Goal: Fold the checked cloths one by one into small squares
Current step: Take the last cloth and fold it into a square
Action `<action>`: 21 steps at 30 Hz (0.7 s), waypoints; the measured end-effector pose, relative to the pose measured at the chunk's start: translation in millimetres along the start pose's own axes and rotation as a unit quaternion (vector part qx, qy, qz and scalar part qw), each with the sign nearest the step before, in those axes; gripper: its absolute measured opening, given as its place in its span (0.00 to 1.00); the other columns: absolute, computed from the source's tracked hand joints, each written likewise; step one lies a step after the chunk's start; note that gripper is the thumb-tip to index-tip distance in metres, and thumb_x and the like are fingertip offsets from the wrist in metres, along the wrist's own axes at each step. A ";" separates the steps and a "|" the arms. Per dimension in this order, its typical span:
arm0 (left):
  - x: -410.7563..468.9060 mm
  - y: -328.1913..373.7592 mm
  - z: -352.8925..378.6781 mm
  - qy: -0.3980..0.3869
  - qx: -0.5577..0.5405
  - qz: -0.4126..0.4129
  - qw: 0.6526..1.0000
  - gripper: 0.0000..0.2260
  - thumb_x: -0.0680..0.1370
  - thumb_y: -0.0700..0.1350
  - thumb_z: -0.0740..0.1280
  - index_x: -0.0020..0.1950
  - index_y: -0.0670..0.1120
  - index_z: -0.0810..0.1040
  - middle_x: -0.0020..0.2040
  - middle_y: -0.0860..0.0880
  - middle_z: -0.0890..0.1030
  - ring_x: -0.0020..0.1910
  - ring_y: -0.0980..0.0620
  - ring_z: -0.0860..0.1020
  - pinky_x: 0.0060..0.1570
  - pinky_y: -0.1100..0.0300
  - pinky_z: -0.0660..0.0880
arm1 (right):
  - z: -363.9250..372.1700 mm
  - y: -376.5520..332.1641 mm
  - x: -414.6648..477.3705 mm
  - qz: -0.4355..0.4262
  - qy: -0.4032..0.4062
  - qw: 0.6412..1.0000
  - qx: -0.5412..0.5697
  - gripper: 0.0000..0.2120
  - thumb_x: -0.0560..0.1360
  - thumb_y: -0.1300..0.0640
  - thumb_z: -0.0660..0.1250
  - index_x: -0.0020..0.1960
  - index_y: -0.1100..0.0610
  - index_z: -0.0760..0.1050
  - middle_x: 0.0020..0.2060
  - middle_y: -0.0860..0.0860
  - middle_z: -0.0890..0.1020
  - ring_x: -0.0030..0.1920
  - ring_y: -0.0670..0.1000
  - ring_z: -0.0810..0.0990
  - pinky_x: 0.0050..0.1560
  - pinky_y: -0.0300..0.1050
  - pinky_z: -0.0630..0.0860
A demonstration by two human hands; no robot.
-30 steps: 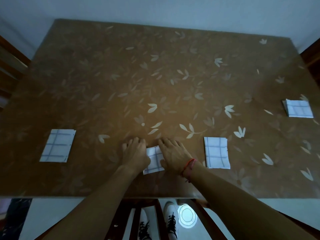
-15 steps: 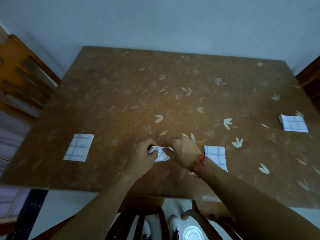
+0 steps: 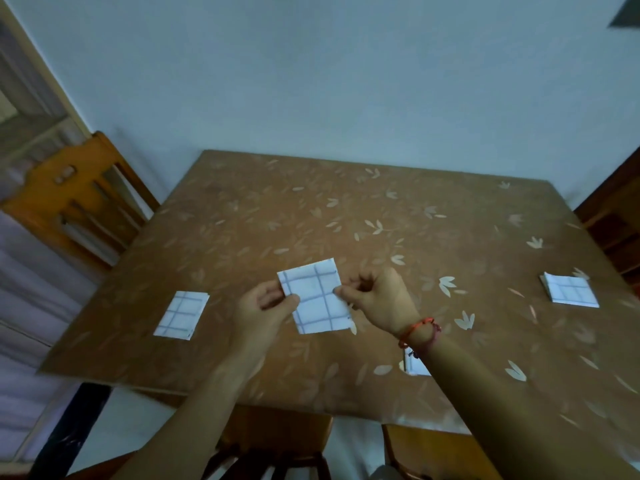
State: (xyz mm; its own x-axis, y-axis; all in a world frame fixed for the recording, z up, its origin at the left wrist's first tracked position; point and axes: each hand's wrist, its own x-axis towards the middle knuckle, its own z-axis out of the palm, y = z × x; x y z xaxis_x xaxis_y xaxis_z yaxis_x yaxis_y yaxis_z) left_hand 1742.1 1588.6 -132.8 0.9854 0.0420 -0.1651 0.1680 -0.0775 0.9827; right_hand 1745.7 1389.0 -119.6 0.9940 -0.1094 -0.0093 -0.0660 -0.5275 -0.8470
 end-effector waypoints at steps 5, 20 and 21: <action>-14.1 -1.6 -24.7 0.056 -0.005 -0.001 0.998 0.05 0.74 0.43 0.74 0.47 0.52 0.83 0.44 0.57 0.85 0.45 0.60 0.83 0.43 0.64 0.77 | 16.9 -14.8 -4.1 -0.008 -0.046 0.996 0.073 0.13 0.71 0.62 0.75 0.32 0.48 0.80 0.27 0.49 0.82 0.30 0.48 0.82 0.37 0.48 0.82; -99.2 -18.6 -138.5 0.301 -0.037 -0.017 0.953 0.05 0.73 0.42 0.74 0.48 0.46 0.82 0.45 0.50 0.84 0.44 0.53 0.83 0.41 0.60 0.80 | 130.2 -89.6 -27.0 -0.107 -0.227 0.963 0.095 0.03 0.72 0.60 0.75 0.43 0.60 0.84 0.35 0.63 0.83 0.32 0.49 0.80 0.35 0.41 0.79; -107.3 -20.4 -147.1 0.309 -0.046 -0.017 0.950 0.05 0.73 0.43 0.74 0.48 0.47 0.82 0.45 0.50 0.85 0.44 0.53 0.83 0.42 0.59 0.80 | 139.2 -95.7 -31.0 -0.118 -0.240 0.959 0.094 0.04 0.72 0.60 0.75 0.43 0.61 0.84 0.35 0.64 0.83 0.32 0.50 0.80 0.35 0.42 0.80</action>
State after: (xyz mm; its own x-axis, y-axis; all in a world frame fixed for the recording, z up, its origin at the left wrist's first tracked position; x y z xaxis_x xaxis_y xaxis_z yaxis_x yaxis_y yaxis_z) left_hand 1628.7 1732.2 -122.9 0.7692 0.6225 -0.1443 0.1679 0.0209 0.9856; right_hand 1733.4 1560.2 -112.2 0.9082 0.4184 -0.0107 0.1380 -0.3235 -0.9361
